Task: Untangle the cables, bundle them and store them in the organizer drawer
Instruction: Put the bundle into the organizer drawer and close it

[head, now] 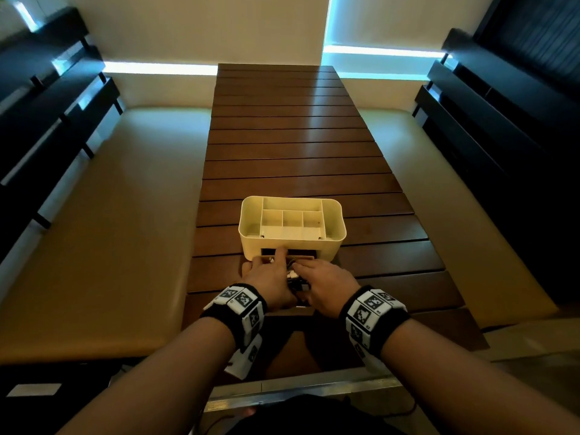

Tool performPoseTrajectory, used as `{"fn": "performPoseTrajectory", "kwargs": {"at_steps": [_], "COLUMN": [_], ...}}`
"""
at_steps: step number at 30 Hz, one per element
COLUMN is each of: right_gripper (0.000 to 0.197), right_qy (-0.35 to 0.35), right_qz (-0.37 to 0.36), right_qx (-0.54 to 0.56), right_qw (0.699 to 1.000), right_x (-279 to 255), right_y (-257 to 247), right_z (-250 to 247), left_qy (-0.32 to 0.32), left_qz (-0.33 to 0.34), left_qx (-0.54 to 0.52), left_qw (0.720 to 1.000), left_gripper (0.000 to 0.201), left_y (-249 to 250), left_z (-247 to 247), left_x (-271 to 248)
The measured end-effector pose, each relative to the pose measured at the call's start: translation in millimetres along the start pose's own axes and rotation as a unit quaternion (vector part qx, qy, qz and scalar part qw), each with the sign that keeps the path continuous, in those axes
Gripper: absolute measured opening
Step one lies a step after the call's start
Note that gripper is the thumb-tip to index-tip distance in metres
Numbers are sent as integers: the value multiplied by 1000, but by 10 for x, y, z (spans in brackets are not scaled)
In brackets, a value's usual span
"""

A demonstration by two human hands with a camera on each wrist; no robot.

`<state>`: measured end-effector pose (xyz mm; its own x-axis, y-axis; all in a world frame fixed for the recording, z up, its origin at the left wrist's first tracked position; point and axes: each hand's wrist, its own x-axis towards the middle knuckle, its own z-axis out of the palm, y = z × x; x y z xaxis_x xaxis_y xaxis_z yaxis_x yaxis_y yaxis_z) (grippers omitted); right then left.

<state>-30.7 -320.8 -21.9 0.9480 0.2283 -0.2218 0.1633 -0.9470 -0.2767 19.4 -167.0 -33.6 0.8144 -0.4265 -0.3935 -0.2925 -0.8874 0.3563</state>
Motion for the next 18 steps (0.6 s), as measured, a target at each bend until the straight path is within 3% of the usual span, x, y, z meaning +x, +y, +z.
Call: {"fn": "performPoseTrajectory", "kwargs": {"at_steps": [2, 6, 10, 14, 16, 18], "right_gripper": [62, 64, 62, 65, 68, 67], "right_qy": [11, 42, 45, 13, -2, 25], "right_qz": [3, -13, -26, -11, -3, -14], "right_qx": [6, 41, 49, 31, 44, 53], "right_qw": [1000, 998, 997, 999, 999, 998], "right_x": [16, 13, -2, -41, -93, -164], "right_y": [41, 112, 108, 22, -39, -87], "right_z": [71, 176, 155, 48, -15, -22], "left_qy": [25, 150, 95, 101, 91, 86], "left_qz": [32, 157, 181, 160, 149, 143], "left_qx": [18, 94, 96, 107, 107, 112], "left_qw": [999, 971, 974, 976, 979, 980], "left_gripper": [88, 78, 81, 80, 71, 56], "left_y": [-51, -268, -465, -446, -414, -379], "left_z": [-104, -92, 72, 88, 67, 49], "left_x": [-99, -381, -403, -338, -322, -290]}}
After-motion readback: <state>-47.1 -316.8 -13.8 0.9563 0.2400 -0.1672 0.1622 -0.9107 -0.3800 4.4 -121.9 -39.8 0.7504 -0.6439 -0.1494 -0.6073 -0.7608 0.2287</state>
